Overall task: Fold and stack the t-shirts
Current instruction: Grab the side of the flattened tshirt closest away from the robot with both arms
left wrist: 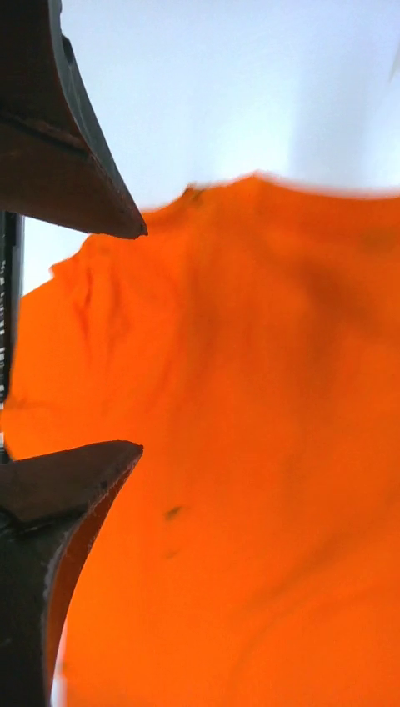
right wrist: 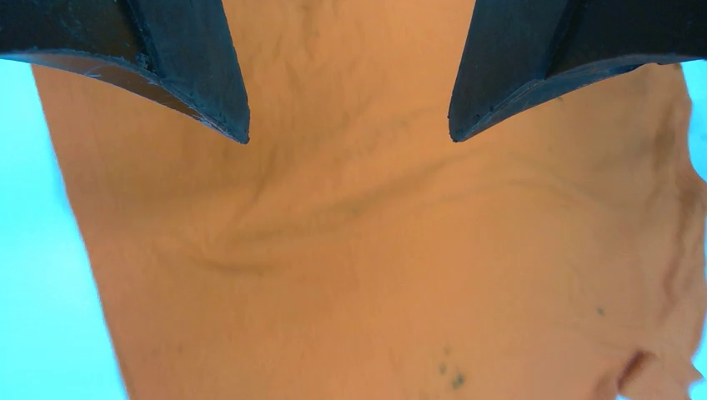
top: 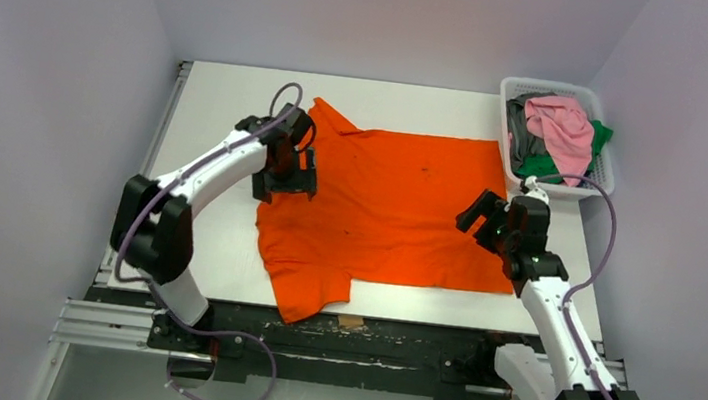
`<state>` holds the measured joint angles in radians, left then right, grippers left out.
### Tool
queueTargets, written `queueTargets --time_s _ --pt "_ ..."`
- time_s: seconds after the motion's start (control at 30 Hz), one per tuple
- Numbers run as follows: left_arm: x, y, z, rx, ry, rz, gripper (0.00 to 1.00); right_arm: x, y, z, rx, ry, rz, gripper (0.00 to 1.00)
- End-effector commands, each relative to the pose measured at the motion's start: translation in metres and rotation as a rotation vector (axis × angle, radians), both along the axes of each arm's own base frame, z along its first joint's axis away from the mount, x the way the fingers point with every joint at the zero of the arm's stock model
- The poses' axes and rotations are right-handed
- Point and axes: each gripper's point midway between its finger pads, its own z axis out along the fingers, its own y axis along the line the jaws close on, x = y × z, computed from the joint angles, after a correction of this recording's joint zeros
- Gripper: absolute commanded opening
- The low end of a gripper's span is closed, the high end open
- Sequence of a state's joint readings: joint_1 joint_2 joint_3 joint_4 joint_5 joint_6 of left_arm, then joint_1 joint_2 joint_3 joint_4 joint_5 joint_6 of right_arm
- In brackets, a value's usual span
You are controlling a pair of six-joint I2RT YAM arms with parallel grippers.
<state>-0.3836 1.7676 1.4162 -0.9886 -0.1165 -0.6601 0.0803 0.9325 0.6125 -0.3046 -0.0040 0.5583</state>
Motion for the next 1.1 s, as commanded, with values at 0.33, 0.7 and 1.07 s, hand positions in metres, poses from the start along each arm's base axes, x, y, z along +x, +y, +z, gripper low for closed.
queueTargets --time_s 0.33,0.7,1.07 --pt "-0.016 -0.093 -0.048 -0.217 0.009 -0.062 0.96 -0.018 0.065 -0.069 -0.006 0.184 0.173 0.91" --pt "0.070 -0.070 -0.071 -0.189 0.104 0.049 0.96 0.040 0.099 -0.100 0.007 0.229 0.176 0.88" --pt "0.117 -0.050 -0.005 -0.157 -0.052 0.012 0.97 0.091 0.108 -0.065 -0.043 0.177 0.168 0.88"
